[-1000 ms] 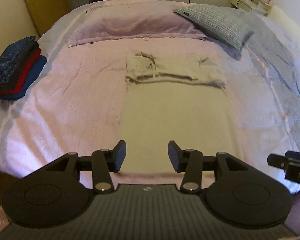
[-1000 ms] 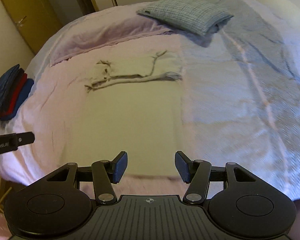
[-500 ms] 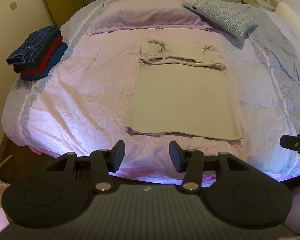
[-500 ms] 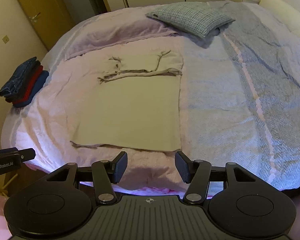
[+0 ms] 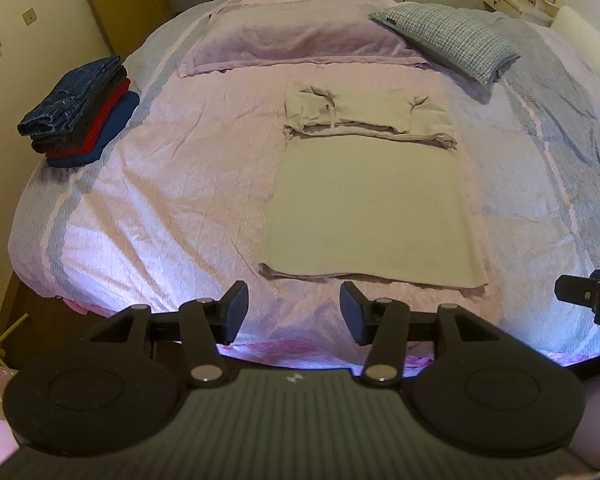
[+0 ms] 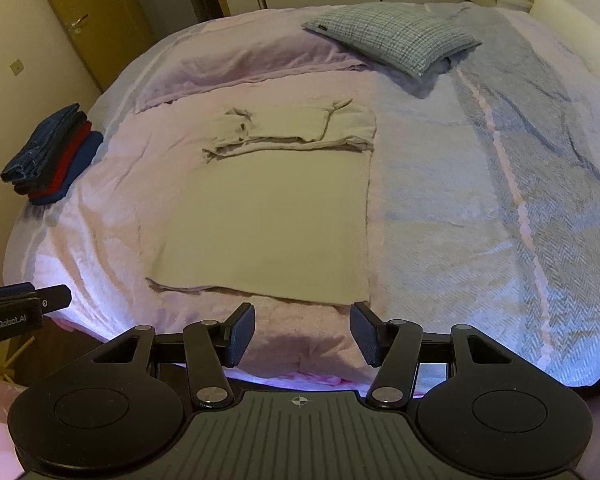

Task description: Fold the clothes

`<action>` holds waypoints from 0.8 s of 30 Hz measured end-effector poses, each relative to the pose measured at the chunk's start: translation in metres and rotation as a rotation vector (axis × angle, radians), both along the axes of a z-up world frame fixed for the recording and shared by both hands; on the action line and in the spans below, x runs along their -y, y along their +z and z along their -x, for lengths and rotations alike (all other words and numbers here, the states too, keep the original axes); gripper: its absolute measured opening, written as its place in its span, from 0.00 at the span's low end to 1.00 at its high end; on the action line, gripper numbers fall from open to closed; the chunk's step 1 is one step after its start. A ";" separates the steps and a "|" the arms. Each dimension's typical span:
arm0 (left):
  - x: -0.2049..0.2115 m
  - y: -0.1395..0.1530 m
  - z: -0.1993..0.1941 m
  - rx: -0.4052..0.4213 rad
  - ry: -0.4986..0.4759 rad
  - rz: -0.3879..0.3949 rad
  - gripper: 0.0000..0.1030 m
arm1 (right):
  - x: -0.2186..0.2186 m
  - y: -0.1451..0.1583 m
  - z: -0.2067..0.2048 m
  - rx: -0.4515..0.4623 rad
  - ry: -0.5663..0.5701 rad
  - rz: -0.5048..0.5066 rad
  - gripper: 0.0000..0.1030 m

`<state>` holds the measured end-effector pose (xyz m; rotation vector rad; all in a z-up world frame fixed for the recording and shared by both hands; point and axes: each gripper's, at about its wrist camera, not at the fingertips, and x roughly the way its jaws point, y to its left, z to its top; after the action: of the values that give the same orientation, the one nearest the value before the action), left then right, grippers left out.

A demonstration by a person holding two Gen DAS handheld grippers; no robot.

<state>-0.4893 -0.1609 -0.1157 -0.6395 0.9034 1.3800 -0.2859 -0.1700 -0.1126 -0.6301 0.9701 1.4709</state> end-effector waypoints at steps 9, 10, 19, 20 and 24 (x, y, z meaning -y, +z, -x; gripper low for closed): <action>0.006 0.006 0.004 0.020 -0.006 -0.012 0.46 | 0.007 0.008 0.005 0.005 0.002 -0.008 0.55; 0.007 0.006 0.004 0.023 -0.009 -0.011 0.46 | 0.008 0.009 0.006 0.006 0.004 -0.010 0.55; 0.016 0.002 0.004 0.037 -0.023 0.012 0.46 | 0.017 0.014 0.010 0.008 0.022 -0.014 0.55; 0.017 0.002 0.004 0.037 -0.023 0.014 0.46 | 0.017 0.014 0.011 0.008 0.023 -0.013 0.55; 0.020 0.000 0.004 0.035 -0.019 0.017 0.46 | 0.018 0.013 0.010 0.003 0.027 -0.008 0.55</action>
<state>-0.4933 -0.1811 -0.1161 -0.6647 0.8923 1.3418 -0.2960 -0.1881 -0.0999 -0.6418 0.9567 1.4966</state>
